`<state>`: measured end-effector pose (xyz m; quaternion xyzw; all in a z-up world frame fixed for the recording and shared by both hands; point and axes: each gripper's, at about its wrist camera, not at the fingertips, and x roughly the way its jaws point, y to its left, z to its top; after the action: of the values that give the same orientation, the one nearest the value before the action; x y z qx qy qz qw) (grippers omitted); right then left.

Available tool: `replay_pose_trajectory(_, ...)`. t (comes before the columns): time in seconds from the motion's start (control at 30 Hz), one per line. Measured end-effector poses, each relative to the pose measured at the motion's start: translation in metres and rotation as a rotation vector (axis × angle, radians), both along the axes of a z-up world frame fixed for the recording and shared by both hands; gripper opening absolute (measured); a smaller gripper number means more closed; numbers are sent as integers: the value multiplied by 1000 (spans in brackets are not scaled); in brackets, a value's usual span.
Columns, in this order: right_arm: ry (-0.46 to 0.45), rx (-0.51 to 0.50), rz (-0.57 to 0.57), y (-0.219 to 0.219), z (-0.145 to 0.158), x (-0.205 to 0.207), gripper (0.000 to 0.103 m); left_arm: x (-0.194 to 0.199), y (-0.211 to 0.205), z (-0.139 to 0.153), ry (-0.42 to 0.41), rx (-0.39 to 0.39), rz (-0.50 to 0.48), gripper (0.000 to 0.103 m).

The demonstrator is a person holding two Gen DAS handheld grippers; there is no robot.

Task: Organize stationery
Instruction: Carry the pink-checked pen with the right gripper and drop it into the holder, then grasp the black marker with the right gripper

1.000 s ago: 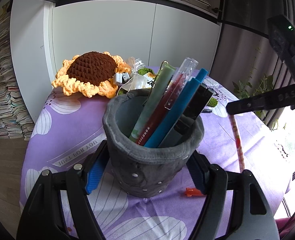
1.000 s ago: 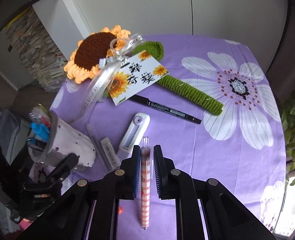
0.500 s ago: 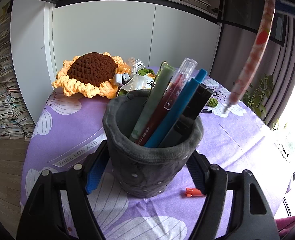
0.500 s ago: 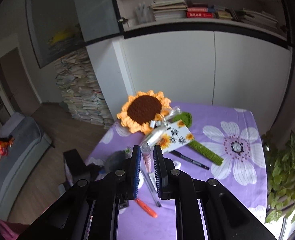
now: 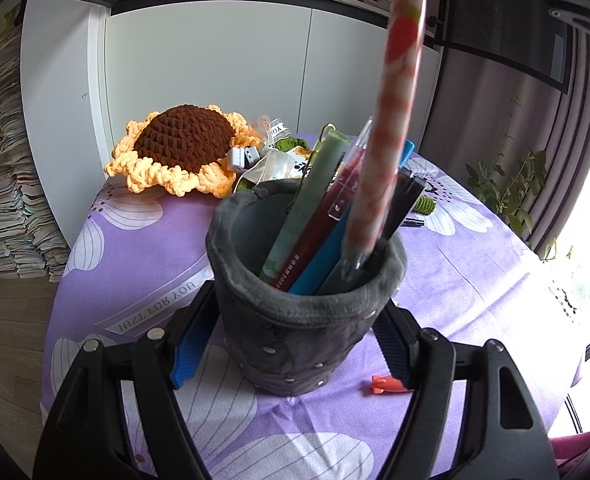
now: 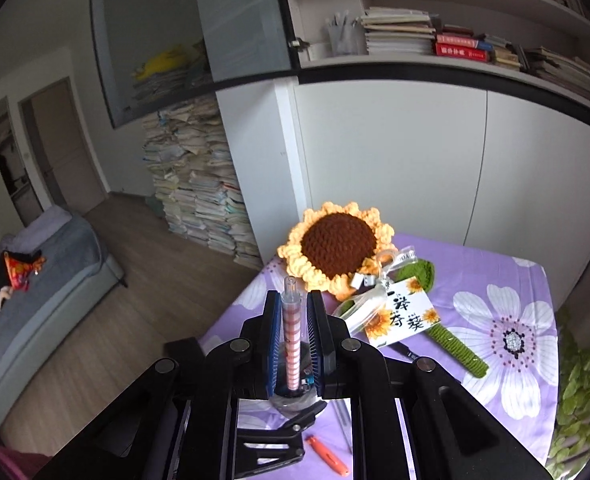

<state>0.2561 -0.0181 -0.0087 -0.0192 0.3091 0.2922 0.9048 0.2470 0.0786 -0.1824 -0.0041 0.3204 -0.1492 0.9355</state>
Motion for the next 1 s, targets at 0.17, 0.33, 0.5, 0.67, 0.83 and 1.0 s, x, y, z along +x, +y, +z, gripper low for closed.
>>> replay_pose_trajectory(0.17, 84, -24, 14, 4, -26, 12, 14, 1, 1, 1, 4, -2, 0, 73)
replay_pose_trajectory(0.33, 130, -76, 50, 12, -48, 10, 14, 2, 0, 1, 6, -2, 1, 73)
replay_pose_trajectory(0.5, 202, -107, 68, 7, -75, 9, 14, 2, 0, 0, 7, -1, 1, 73)
replay_pose_trajectory(0.67, 191, -67, 33, -16, -66, 6, 15, 2, 0, 0, 6, -1, 1, 73)
replay_pose_trajectory(0.83, 180, -61, -84, -51, -62, 18, 15, 2, 0, 0, 6, -1, 0, 73)
replay_pose_trajectory(1.0, 287, -141, -203, -77, -103, 53, 15, 2, 0, 0, 6, -1, 1, 74)
